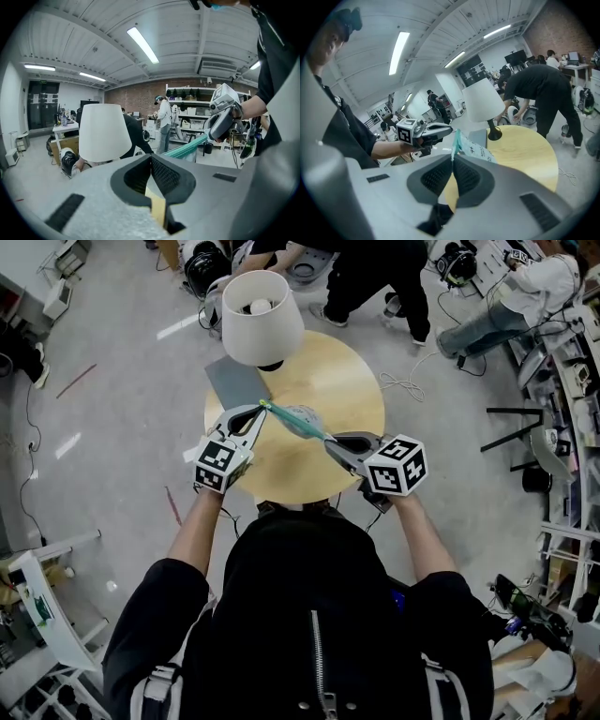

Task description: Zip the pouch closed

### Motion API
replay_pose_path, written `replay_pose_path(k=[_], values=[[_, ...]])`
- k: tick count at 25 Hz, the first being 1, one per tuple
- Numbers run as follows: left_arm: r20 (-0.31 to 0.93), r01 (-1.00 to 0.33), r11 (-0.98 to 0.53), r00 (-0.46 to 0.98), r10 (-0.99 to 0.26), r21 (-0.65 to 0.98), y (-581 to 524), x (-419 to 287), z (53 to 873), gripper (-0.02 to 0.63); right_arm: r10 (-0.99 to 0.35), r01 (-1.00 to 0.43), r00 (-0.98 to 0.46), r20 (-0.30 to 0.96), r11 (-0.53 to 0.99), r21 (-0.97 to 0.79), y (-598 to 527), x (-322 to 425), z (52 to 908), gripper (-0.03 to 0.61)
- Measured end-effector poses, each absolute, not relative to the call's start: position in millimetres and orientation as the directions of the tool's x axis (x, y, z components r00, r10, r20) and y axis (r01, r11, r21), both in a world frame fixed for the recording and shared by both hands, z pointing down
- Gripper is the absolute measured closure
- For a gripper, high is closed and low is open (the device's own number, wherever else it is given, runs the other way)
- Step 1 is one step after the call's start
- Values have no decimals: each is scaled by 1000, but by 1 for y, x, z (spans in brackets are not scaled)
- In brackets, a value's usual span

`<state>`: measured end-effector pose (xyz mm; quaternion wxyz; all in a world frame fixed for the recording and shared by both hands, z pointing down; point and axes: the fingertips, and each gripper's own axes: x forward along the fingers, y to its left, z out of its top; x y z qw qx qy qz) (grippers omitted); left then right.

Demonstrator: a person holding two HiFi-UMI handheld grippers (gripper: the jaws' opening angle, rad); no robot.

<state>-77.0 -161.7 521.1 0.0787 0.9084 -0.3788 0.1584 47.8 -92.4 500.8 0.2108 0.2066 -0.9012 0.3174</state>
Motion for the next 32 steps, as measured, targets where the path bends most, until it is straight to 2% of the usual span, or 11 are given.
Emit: replay_pose_path(k=[12,25,32], values=[[397,-728,-685,620,-677,-30,-163,-97,531,604,-228,-498,-828,512,719,-485,-88,47,503,561],[445,-768,-640,578,-683,15,-163,-96,549,604,-244,-499,-828,505,729,-468,-102,32,495,561],[467,-762,-646,586,-662,41,-155,-88,554,577,-241,-496,-830,503,731,-468,-103,32,495,560]])
